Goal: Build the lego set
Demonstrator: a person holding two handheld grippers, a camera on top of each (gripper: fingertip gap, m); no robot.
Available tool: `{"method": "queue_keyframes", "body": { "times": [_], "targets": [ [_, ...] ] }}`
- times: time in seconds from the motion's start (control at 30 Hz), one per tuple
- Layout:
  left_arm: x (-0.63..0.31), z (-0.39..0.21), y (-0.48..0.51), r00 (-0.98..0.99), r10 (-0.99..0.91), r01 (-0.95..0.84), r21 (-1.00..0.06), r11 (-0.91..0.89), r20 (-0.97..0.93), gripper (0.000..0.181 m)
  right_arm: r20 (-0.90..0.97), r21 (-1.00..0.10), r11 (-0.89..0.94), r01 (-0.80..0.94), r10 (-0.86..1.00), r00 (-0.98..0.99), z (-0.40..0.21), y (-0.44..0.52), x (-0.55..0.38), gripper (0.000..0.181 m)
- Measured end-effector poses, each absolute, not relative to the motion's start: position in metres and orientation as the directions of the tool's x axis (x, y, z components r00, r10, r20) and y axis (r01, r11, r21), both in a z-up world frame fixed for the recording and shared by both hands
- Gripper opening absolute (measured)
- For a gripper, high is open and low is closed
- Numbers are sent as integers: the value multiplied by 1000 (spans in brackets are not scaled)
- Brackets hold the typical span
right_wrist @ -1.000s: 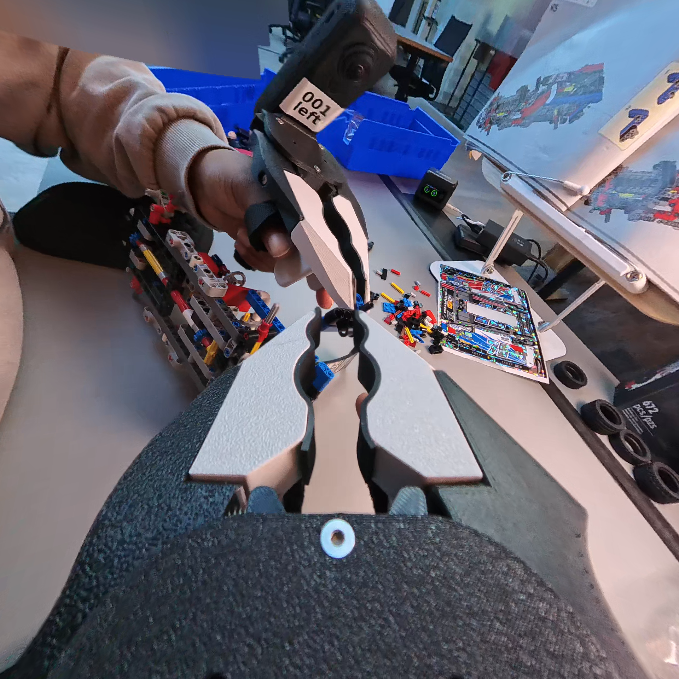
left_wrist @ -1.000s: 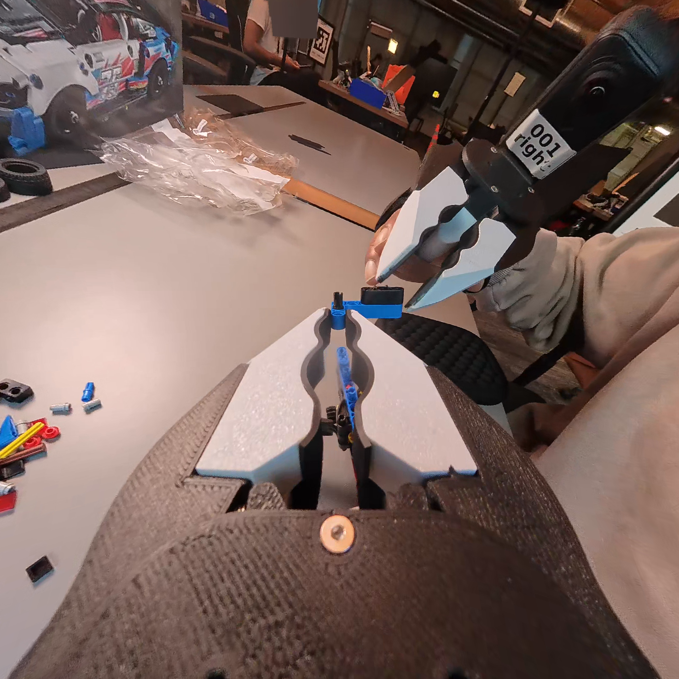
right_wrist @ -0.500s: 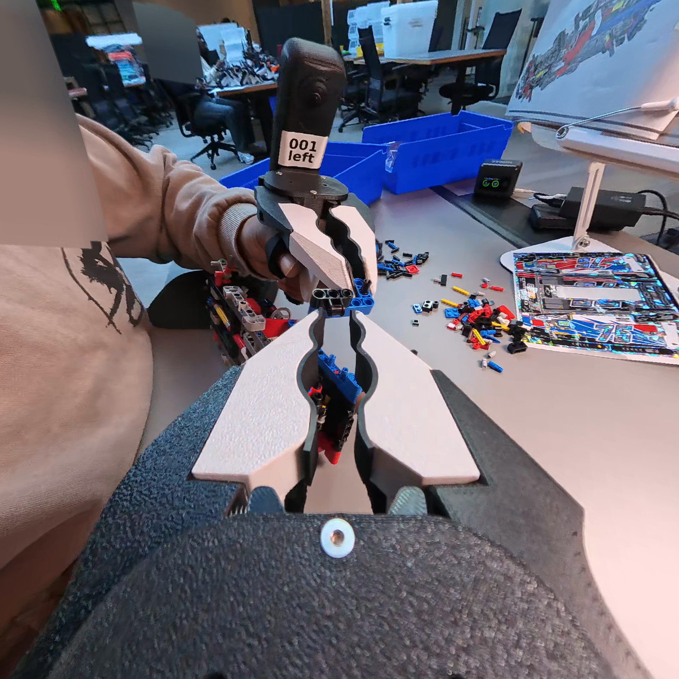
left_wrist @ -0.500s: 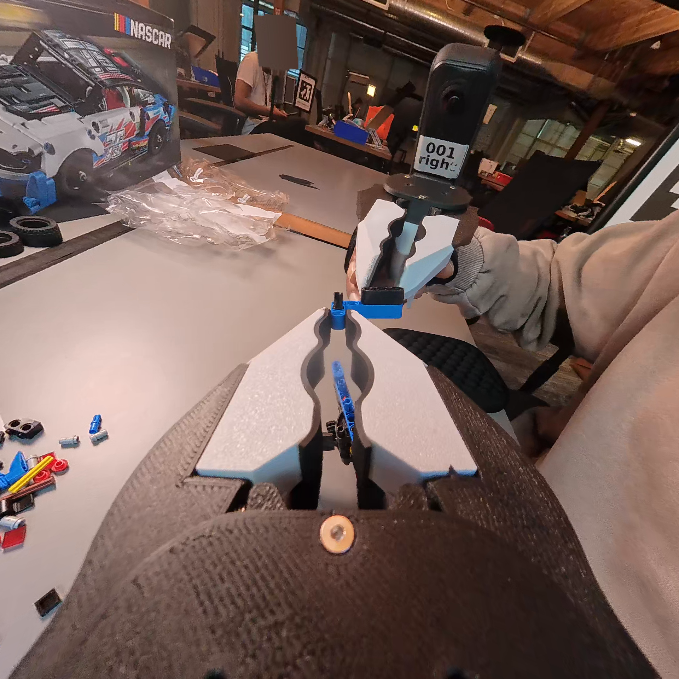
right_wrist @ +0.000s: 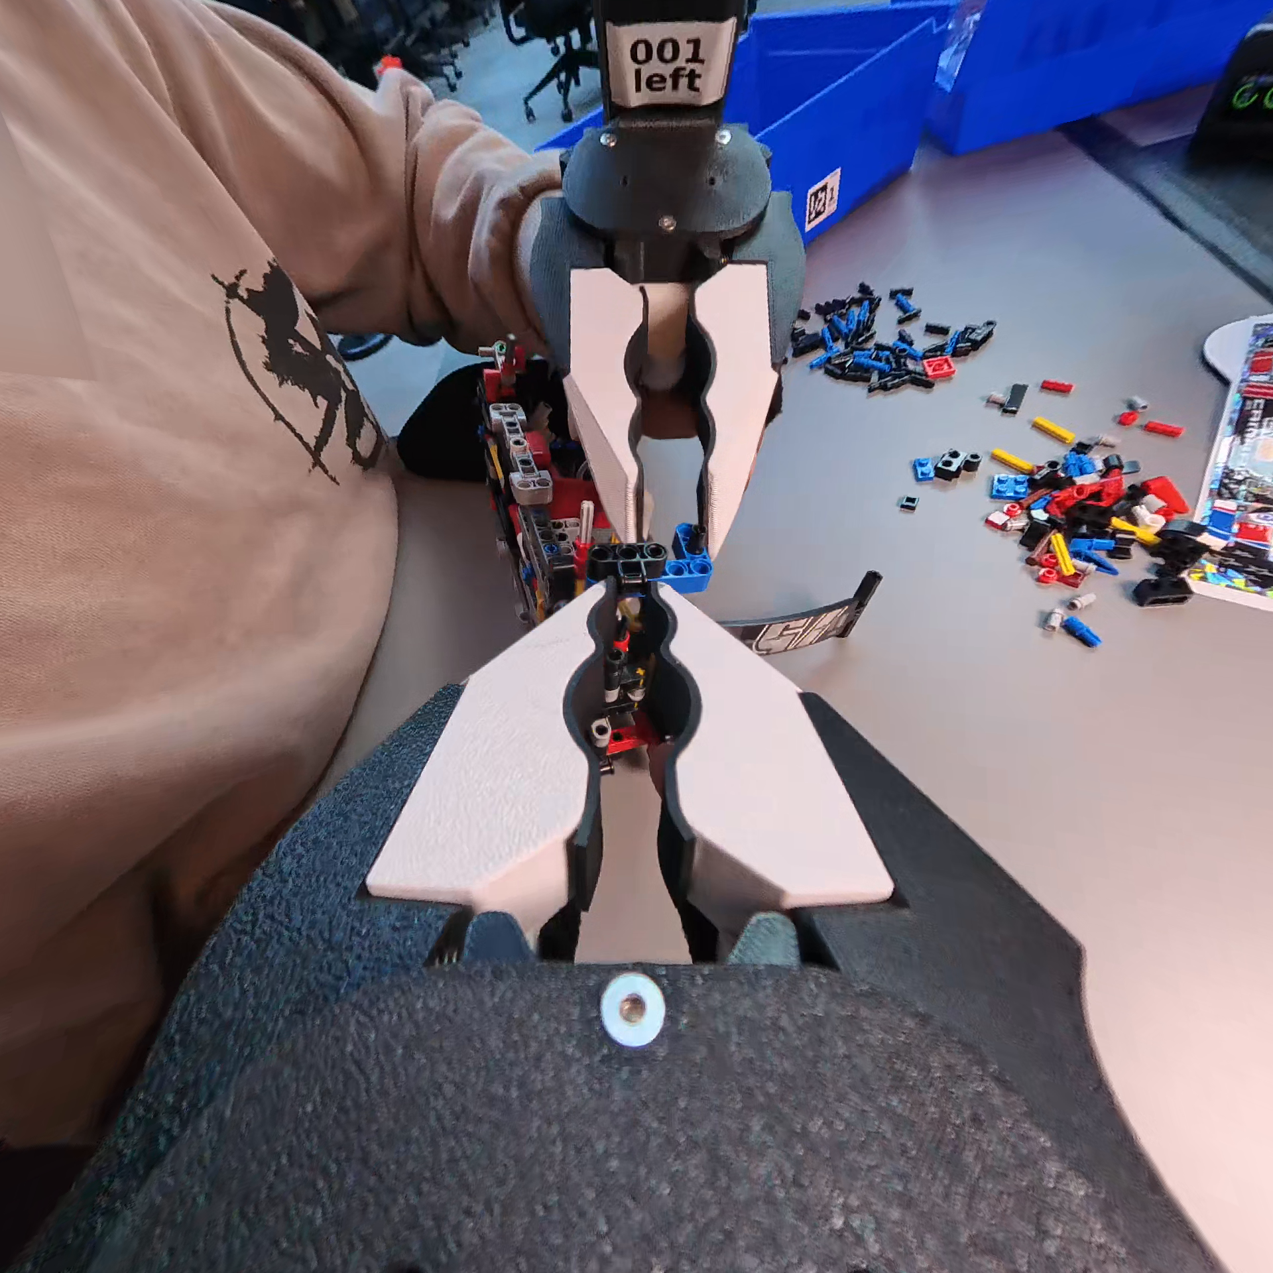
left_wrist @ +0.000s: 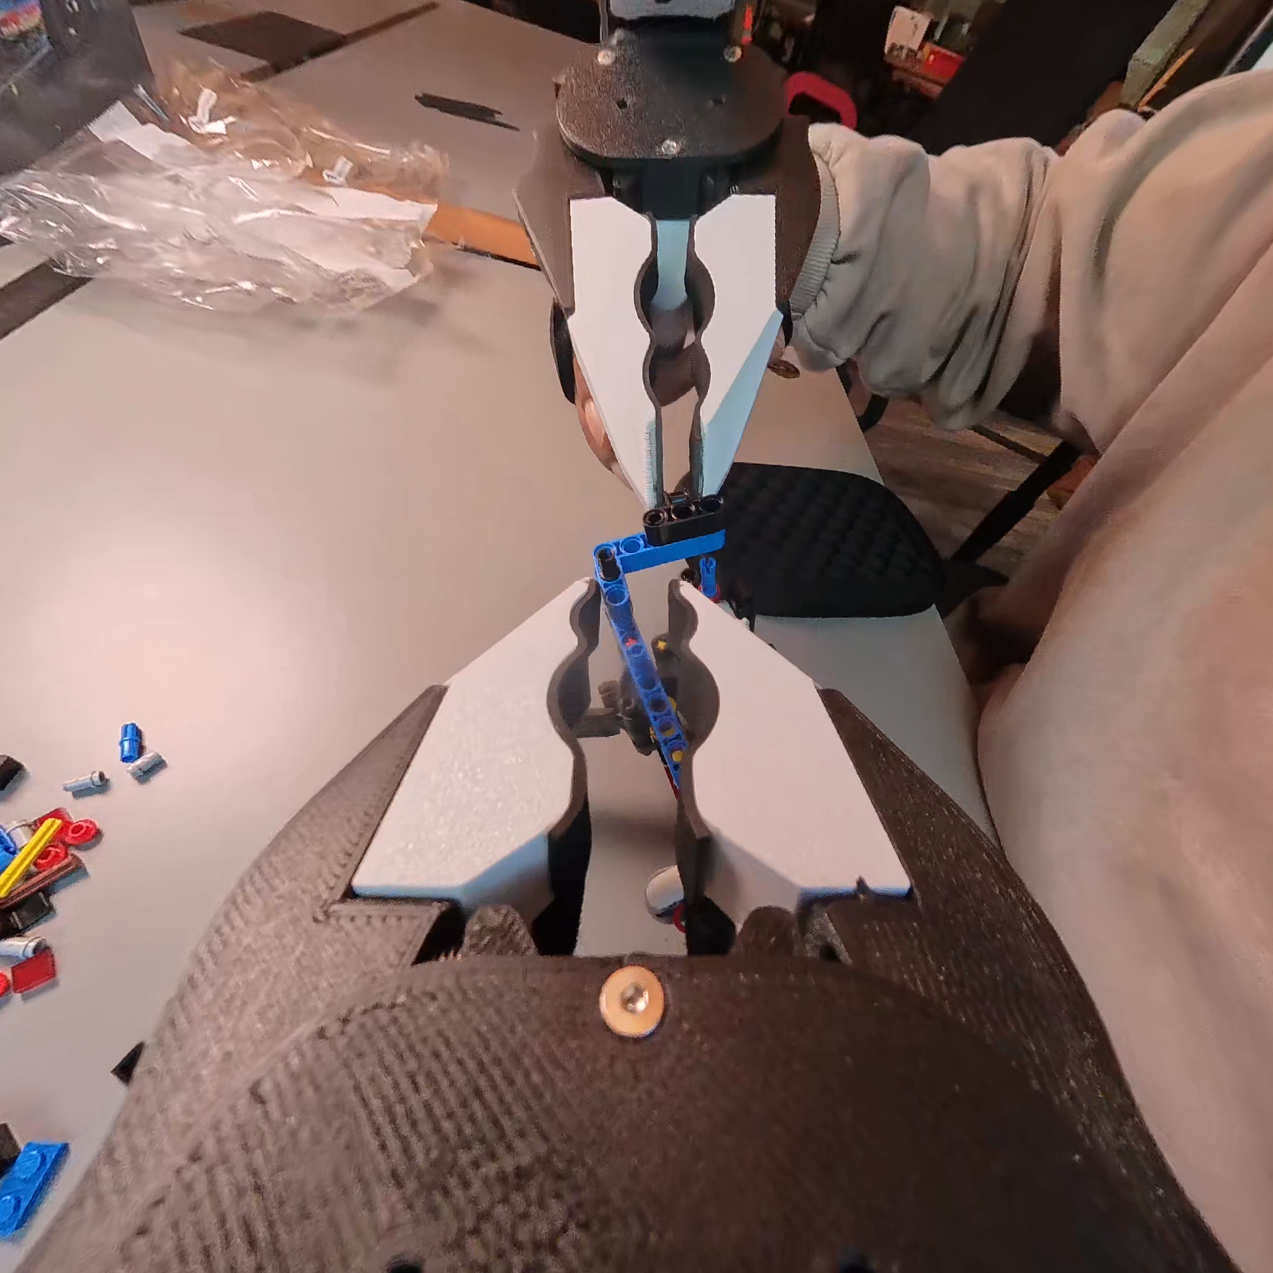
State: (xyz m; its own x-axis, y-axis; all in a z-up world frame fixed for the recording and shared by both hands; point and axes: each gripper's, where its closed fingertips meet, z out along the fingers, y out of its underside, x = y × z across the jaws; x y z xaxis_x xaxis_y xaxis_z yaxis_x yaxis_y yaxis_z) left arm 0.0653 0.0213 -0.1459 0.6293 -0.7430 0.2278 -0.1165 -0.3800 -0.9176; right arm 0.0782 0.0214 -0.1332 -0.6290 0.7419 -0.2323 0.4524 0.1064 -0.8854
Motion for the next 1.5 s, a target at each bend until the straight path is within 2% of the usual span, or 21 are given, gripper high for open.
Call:
{"method": "queue_keyframes", "body": {
  "times": [0.47,0.77,1.03,1.37,1.5],
  "targets": [
    [64,-147,14,487,-733,-65,-817,-574,476,19,-276,-843,132,521,726,-630,-142,19,82,5],
    [67,-156,17,501,-737,-137,-799,-585,454,6,-279,-828,162,537,712,-645,-142,18,83,5],
    [70,-162,14,504,-754,-212,-786,-581,421,6,-291,-807,190,559,696,-657,-142,15,82,6],
    [73,-168,12,517,-758,-274,-761,-587,398,7,-325,-791,180,585,686,-651,-146,17,83,6],
    [74,-168,4,477,-773,-294,-753,-588,418,19,-336,-790,177,587,676,-656,-146,17,84,6]
  ]
}}
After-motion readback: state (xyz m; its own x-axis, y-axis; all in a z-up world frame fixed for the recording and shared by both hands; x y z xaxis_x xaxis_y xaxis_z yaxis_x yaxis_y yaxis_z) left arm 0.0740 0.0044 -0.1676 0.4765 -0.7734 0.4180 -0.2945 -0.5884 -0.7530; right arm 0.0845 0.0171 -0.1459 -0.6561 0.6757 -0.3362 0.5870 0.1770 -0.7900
